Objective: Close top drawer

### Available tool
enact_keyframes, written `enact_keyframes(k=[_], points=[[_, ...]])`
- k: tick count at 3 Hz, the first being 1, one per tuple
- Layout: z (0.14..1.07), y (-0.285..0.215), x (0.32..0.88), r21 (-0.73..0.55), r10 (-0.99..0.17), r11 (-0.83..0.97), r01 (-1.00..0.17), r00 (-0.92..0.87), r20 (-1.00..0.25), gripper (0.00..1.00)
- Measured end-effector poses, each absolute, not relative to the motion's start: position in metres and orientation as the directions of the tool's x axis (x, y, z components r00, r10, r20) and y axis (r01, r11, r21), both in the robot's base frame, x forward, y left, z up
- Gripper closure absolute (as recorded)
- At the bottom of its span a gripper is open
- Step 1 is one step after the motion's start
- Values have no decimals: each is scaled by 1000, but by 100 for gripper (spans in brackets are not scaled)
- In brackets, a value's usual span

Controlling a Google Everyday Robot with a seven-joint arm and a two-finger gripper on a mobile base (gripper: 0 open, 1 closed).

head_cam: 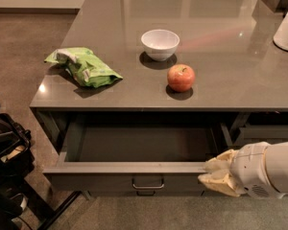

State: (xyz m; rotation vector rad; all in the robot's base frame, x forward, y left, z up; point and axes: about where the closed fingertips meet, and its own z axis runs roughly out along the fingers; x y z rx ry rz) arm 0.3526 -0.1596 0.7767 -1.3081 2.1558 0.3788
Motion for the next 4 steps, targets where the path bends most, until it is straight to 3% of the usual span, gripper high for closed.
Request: enact_keyframes(k=[1, 2, 4], points=[[777, -160, 353, -56, -711, 478, -877, -348, -611, 88], [754, -160, 348, -50, -666, 503, -863, -350, -659, 100], [632, -177, 376, -22, -494, 619, -785, -367, -788, 100]])
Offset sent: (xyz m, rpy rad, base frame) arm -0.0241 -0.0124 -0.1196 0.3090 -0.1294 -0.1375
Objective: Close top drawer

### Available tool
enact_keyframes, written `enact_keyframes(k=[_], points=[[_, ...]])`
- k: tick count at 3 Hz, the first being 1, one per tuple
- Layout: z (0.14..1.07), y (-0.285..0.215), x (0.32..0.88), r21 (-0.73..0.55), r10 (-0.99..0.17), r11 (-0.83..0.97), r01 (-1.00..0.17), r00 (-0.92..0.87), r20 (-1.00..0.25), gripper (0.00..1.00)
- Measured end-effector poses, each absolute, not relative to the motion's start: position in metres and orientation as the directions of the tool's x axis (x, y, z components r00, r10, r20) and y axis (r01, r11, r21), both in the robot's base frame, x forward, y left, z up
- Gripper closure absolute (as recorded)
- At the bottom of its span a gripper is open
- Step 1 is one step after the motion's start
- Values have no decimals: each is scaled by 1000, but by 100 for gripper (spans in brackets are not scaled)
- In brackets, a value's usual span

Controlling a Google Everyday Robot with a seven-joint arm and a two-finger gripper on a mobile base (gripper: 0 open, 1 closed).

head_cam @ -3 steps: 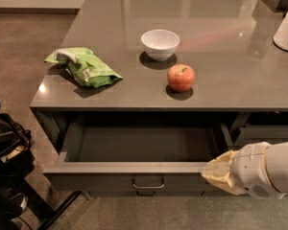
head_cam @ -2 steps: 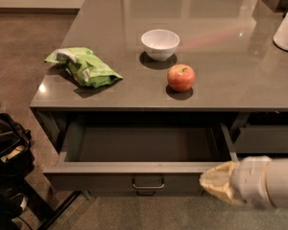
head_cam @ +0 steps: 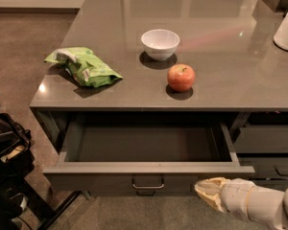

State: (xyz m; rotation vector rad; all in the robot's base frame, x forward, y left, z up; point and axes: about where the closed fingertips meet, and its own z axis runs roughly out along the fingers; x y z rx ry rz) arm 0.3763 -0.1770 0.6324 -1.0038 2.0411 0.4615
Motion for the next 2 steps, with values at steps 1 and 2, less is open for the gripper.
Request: enact_keyframes(k=[1, 2], points=[[618, -176, 402, -62, -486, 613, -787, -314, -816, 100], [632, -176, 445, -159, -491, 612, -775, -214, -845, 100]])
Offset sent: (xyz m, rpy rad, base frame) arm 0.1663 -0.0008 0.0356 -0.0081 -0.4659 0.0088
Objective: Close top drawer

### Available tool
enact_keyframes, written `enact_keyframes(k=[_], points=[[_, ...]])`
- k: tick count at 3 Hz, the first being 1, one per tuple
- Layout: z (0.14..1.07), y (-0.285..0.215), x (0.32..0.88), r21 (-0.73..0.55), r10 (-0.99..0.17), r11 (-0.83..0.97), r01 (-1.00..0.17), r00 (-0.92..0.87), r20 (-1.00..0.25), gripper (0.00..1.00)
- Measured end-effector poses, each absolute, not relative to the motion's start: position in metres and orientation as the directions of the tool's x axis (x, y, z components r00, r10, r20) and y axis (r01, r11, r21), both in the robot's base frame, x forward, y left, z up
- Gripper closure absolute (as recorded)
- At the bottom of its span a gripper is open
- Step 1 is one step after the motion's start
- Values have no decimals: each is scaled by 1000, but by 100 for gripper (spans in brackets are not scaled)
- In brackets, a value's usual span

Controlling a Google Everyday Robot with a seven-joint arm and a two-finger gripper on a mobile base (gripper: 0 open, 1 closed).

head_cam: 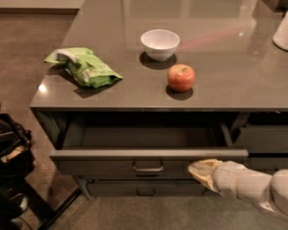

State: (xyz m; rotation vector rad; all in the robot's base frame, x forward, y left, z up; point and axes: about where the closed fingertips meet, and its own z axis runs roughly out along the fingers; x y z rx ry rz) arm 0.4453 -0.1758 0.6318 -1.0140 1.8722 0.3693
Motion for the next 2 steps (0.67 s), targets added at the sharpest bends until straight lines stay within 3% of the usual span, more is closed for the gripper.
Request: enact_keyframes(k=[1, 2], points=[[632, -176, 444, -159, -491, 612, -775, -214, -845, 100], [657, -167, 484, -268, -533, 612, -744, -137, -835, 100]])
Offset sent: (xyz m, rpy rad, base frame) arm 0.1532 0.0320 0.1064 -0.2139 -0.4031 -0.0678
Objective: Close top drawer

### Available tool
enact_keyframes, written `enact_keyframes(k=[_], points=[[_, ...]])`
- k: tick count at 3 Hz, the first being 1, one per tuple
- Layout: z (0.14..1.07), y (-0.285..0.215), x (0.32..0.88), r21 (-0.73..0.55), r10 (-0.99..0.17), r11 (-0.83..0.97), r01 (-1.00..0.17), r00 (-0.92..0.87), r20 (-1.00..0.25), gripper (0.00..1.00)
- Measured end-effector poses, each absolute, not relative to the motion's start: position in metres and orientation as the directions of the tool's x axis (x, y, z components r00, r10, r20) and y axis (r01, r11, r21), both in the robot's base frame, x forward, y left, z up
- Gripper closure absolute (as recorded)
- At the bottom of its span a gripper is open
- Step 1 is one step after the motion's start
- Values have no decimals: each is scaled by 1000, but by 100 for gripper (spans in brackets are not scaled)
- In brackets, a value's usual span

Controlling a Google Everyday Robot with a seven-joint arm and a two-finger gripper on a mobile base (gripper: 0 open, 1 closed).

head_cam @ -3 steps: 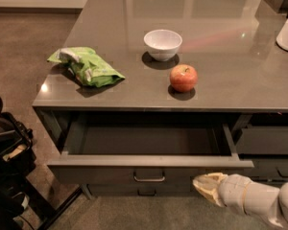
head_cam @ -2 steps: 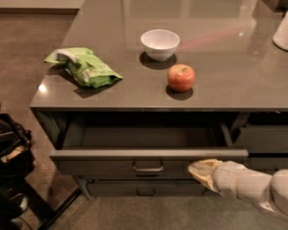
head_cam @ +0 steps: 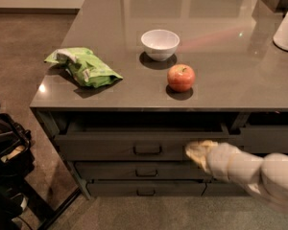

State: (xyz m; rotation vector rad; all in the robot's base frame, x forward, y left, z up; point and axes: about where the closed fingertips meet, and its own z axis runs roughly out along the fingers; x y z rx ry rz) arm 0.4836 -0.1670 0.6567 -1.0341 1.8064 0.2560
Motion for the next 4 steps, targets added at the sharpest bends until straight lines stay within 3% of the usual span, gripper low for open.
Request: enact_keyframes(k=[4], points=[[664, -164, 536, -384, -575, 613, -691, -56, -817, 100]])
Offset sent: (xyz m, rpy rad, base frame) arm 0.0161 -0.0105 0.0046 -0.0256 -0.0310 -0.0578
